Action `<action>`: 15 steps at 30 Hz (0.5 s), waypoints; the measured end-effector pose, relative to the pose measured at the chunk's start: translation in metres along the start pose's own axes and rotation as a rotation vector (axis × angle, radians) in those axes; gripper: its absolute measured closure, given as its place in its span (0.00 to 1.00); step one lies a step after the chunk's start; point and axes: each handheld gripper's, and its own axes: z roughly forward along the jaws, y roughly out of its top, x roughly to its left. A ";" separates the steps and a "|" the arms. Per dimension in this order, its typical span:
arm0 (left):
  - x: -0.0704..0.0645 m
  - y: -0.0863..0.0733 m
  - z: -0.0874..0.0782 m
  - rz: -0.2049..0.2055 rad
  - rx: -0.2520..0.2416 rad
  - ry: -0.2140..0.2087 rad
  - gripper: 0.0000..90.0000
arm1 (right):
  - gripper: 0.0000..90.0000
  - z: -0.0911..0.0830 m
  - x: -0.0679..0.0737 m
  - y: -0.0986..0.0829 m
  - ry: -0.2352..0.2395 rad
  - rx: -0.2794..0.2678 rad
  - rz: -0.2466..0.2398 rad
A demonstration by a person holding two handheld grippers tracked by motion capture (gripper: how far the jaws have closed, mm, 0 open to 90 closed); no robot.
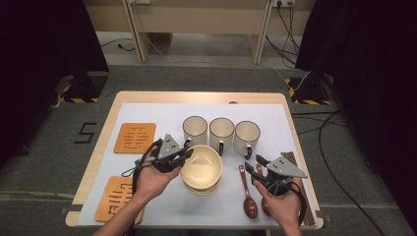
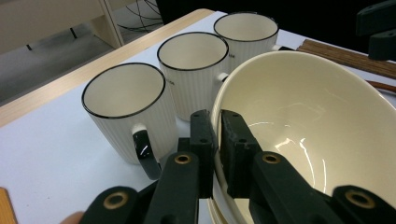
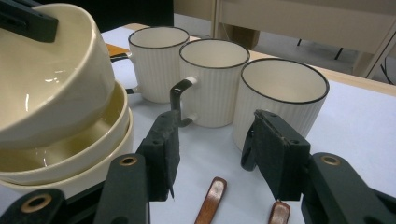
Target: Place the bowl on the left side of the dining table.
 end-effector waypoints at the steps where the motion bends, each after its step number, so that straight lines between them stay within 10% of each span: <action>1: 0.001 0.001 -0.001 -0.001 -0.006 0.005 0.92 | 0.58 0.000 0.000 0.000 -0.001 0.001 0.001; 15: 0.012 0.009 -0.014 -0.010 -0.054 0.048 0.92 | 0.58 0.000 -0.001 0.000 -0.001 -0.004 -0.001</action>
